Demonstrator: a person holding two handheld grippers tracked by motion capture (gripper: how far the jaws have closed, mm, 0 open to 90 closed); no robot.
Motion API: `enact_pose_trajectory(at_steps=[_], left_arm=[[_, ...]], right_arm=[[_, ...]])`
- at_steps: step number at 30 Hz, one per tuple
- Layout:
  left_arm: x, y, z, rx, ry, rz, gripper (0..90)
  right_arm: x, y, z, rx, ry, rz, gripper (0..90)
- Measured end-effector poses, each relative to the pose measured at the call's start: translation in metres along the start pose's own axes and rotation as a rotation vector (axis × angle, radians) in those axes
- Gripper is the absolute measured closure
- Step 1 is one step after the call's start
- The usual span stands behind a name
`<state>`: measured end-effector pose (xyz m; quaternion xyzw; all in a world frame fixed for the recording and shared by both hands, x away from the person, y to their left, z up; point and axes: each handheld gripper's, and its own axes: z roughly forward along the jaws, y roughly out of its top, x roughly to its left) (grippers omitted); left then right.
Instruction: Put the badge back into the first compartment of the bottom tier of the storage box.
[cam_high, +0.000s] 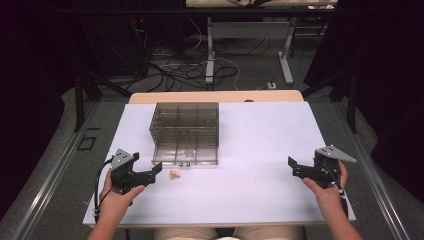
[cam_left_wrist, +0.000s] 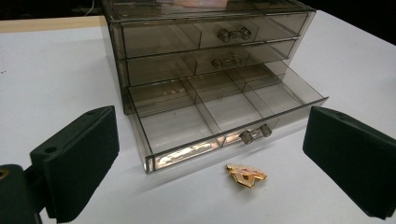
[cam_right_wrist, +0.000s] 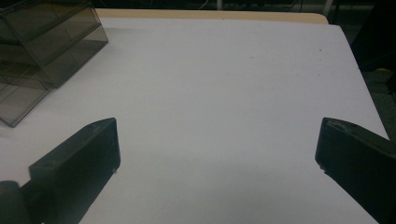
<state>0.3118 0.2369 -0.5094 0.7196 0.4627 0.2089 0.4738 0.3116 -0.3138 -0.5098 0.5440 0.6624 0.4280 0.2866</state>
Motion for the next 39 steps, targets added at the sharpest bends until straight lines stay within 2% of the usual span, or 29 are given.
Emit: enact_pose_trajectory(at_steps=[6, 16, 19, 26, 39], left_arm=[[-0.003, -0.001, 0.002, 0.009, -0.004, 0.006, 4.0], [-0.007, -0.001, 0.005, 0.030, -0.009, 0.032, 5.3], [-0.009, -0.002, 0.007, 0.047, -0.015, 0.051, 5.6], [-0.014, -0.002, 0.009, 0.060, -0.020, 0.075, 7.0], [-0.023, -0.004, 0.016, 0.093, -0.039, 0.104, 9.3]], right_arm=[[0.002, 0.001, 0.000, -0.015, -0.002, 0.001, 0.0], [0.004, 0.001, 0.003, 0.017, 0.004, -0.008, 0.0], [0.005, 0.001, 0.005, 0.012, 0.026, -0.030, 0.0], [0.007, 0.000, 0.007, 0.025, 0.068, -0.030, 0.0], [0.009, -0.001, 0.011, 0.057, 0.105, -0.021, 0.0]])
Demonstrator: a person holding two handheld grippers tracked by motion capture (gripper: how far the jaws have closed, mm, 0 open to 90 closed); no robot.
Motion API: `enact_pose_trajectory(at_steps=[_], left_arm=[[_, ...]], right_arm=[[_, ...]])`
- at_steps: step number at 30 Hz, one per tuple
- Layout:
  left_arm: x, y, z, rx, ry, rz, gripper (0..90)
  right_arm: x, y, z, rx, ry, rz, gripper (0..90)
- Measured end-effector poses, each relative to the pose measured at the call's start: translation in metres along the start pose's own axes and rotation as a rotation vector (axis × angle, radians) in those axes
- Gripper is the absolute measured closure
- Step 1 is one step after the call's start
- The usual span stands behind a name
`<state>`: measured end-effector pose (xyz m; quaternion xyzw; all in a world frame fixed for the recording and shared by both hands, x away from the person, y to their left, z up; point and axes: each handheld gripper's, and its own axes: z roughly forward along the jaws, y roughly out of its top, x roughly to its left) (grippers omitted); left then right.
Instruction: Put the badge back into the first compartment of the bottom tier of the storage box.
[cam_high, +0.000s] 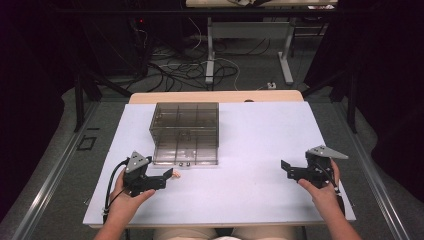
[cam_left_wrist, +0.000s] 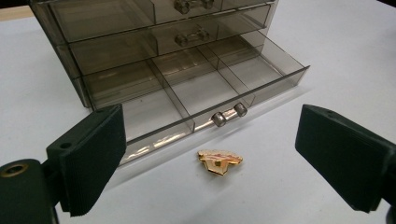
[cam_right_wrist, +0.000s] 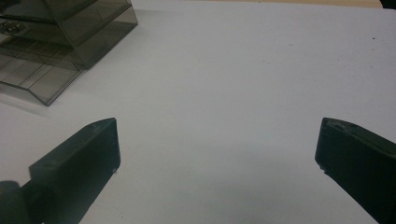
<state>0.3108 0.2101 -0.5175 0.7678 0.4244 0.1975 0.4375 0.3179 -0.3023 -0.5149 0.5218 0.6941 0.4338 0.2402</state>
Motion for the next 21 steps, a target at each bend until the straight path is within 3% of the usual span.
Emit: enact_pose_trajectory(at_steps=[21], left_arm=[[-0.006, -0.004, 0.016, 0.056, -0.033, 0.026, 16.1]], right_arm=[[-0.001, -0.002, 0.003, 0.021, 0.000, 0.007, 0.0]])
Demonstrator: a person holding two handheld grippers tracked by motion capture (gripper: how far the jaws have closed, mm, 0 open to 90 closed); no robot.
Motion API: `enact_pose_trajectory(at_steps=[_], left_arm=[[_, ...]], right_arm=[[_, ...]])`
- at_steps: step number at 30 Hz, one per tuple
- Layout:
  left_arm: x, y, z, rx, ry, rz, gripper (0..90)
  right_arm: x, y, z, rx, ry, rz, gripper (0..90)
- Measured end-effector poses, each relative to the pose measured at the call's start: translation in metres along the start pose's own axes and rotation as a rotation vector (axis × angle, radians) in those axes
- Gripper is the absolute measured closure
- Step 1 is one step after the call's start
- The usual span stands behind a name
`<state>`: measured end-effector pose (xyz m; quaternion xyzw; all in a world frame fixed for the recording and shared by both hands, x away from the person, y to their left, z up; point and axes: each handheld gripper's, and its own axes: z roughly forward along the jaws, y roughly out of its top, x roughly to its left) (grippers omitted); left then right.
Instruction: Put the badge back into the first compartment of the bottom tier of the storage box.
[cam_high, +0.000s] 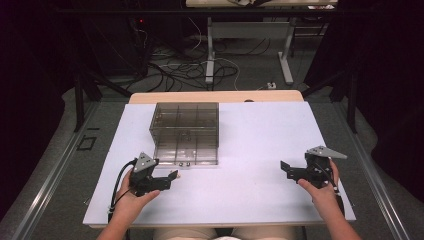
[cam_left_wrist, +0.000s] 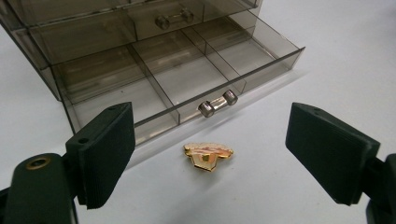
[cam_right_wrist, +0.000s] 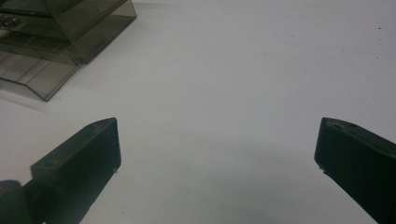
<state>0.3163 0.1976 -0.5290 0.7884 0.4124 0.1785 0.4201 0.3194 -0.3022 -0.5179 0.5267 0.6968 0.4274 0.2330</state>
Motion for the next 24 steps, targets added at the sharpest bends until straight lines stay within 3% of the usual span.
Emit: enact_pose_trajectory(at_steps=[24], left_arm=[[-0.001, -0.008, 0.031, 0.123, -0.014, 0.056, 22.4]], right_arm=[[0.000, -0.001, 0.002, 0.010, 0.011, 0.008, 1.9]])
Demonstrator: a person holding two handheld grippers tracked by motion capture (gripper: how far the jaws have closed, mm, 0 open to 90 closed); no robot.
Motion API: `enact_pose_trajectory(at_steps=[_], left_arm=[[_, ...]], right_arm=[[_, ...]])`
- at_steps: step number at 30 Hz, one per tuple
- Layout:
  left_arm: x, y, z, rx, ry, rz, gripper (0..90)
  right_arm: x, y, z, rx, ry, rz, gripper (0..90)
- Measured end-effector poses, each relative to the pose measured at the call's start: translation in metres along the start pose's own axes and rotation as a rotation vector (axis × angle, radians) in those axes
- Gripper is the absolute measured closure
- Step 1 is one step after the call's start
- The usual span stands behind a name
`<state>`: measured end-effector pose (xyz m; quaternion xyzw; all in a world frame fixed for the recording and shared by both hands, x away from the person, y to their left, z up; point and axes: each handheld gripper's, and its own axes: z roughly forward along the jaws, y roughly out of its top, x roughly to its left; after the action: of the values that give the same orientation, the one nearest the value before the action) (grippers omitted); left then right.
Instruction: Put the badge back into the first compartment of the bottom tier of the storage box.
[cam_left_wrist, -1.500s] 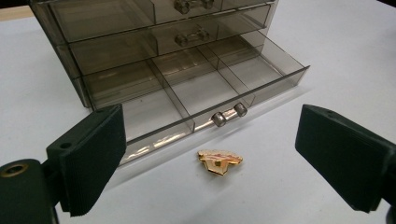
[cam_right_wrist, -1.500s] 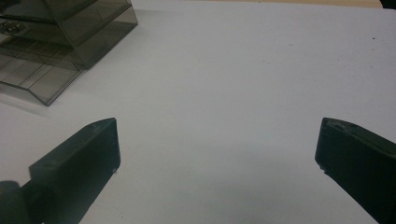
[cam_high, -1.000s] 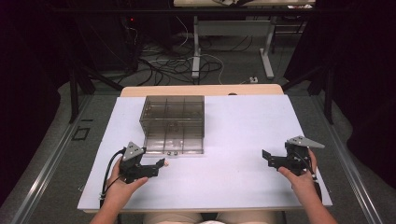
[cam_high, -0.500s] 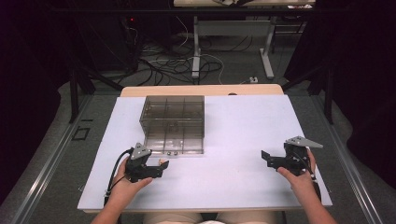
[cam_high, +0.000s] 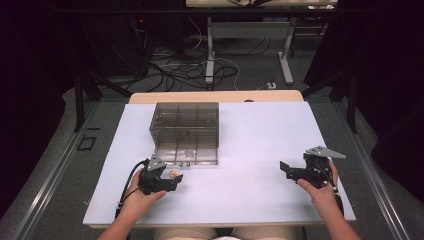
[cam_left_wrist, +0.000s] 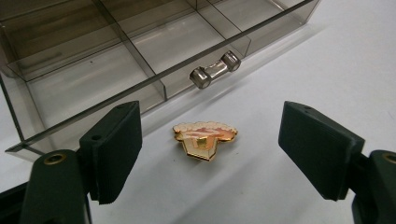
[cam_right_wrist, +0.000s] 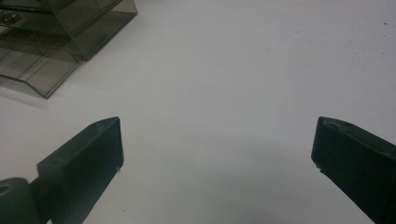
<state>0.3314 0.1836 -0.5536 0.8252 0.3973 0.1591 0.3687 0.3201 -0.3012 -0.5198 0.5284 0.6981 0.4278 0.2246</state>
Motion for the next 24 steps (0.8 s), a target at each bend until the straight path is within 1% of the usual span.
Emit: enact_pose_trajectory(at_steps=[6, 7, 8, 11, 12, 15, 17, 18, 19, 21, 24], left_arm=[[0.000, -0.001, 0.005, 0.024, -0.004, 0.003, 24.4], [0.000, -0.001, 0.005, 0.029, -0.008, -0.002, 25.9], [0.000, -0.002, 0.005, 0.032, -0.005, -0.007, 25.9], [0.003, -0.003, 0.007, 0.037, -0.015, -0.016, 27.8], [0.004, -0.003, 0.008, 0.043, -0.017, -0.025, 29.2], [0.004, -0.002, 0.010, 0.047, -0.007, -0.023, 30.7], [0.004, -0.002, 0.012, 0.047, -0.008, -0.025, 32.3], [0.003, -0.001, 0.013, 0.056, -0.004, -0.027, 32.3], [0.004, -0.001, 0.014, 0.051, 0.000, -0.016, 32.6], [0.003, 0.000, 0.014, 0.063, 0.005, -0.021, 33.8], [0.002, 0.001, 0.015, 0.060, 0.015, -0.019, 35.1]], right_arm=[[0.000, 0.000, 0.000, 0.002, 0.002, 0.002, 2.4], [0.000, 0.000, 0.000, 0.005, -0.001, 0.008, 2.5], [0.000, 0.000, 0.000, 0.005, -0.001, 0.008, 2.5], [0.000, -0.001, 0.001, 0.008, 0.000, 0.004, 2.7], [0.000, -0.001, 0.001, 0.008, 0.000, 0.004, 2.8], [0.000, -0.001, 0.001, 0.007, 0.002, 0.000, 3.0], [0.000, -0.001, 0.002, 0.008, 0.003, 0.001, 3.1], [0.000, -0.001, 0.002, 0.008, 0.003, 0.001, 3.1], [0.001, -0.001, 0.002, 0.010, 0.006, 0.004, 3.2], [0.001, -0.001, 0.002, 0.012, 0.007, 0.011, 3.3], [0.001, -0.001, 0.002, 0.013, 0.008, 0.013, 3.5]])
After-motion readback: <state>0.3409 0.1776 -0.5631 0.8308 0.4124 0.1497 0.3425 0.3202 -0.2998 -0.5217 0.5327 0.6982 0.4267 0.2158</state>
